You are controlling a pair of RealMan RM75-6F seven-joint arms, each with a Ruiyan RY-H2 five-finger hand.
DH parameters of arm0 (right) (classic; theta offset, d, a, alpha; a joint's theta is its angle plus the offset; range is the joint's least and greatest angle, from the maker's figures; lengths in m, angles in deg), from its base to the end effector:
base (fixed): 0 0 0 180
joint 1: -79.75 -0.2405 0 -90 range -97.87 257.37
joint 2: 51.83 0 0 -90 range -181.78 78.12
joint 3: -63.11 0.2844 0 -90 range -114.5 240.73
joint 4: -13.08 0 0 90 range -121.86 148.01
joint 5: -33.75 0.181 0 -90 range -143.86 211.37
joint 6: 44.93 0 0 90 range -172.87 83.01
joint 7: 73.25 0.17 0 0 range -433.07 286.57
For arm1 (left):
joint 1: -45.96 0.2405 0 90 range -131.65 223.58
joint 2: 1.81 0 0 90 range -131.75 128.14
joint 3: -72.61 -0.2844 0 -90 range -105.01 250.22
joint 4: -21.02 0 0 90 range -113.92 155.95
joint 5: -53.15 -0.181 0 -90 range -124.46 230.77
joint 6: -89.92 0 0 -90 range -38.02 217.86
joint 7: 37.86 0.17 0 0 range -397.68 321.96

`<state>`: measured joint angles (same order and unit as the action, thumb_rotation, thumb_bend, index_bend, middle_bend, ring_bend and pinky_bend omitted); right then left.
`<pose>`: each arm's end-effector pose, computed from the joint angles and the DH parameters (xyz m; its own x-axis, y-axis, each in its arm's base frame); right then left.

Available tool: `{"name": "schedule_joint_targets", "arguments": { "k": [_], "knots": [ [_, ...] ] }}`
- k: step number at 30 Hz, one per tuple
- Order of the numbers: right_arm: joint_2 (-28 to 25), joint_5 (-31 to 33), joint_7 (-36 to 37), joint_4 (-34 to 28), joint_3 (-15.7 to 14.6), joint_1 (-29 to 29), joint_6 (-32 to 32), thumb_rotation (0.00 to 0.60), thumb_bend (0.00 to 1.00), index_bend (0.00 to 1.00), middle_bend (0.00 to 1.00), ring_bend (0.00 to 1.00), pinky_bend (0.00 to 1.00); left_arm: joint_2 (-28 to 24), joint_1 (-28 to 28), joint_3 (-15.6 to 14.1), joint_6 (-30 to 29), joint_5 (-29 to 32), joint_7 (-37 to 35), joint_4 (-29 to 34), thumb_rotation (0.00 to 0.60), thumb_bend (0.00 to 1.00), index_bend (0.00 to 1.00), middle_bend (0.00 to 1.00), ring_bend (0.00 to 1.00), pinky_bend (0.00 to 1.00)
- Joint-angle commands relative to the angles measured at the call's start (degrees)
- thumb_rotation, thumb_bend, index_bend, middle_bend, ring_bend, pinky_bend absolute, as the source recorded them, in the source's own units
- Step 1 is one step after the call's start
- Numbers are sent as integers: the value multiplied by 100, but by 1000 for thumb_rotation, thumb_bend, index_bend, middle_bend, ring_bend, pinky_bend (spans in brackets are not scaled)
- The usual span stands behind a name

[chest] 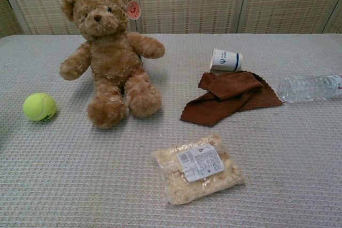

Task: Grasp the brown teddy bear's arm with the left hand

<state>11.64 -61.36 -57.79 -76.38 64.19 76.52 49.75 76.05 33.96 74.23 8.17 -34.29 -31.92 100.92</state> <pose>-0.3055 -0.1894 0.2147 0.1896 0.0835 0.9783 -0.9652 -0.1670 0.2013 -0.3177 0.2451 0.1178 0.4780 0.0213 0.8781 0.8703 -0.1468 -0.4702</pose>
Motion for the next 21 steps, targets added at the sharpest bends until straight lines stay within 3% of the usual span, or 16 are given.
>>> {"name": "schedule_joint_targets", "arguments": {
  "k": [1, 11, 16, 21],
  "knots": [
    [-23, -15, 13, -27, -22, -15, -55, 600, 187, 0, 65, 0, 119, 1, 9, 3, 4, 18, -19, 2, 600, 338, 0, 36, 124, 299],
    [-265, -145, 202, -161, -212, -121, -450, 600, 187, 0, 65, 0, 119, 148, -18, 103, -22, 73, 68, 150, 600, 338, 0, 54, 124, 300],
    [-267, -292, 354, -130, -261, -171, -481, 600, 187, 0, 65, 0, 119, 723, -229, 530, -104, 310, 545, -2, 600, 337, 23, 135, 144, 302],
    [-265, -483, 637, 43, -326, -276, -541, 600, 187, 0, 65, 0, 119, 1176, -605, 942, 393, 889, 892, -154, 600, 339, 78, 203, 188, 314]
  ]
}}
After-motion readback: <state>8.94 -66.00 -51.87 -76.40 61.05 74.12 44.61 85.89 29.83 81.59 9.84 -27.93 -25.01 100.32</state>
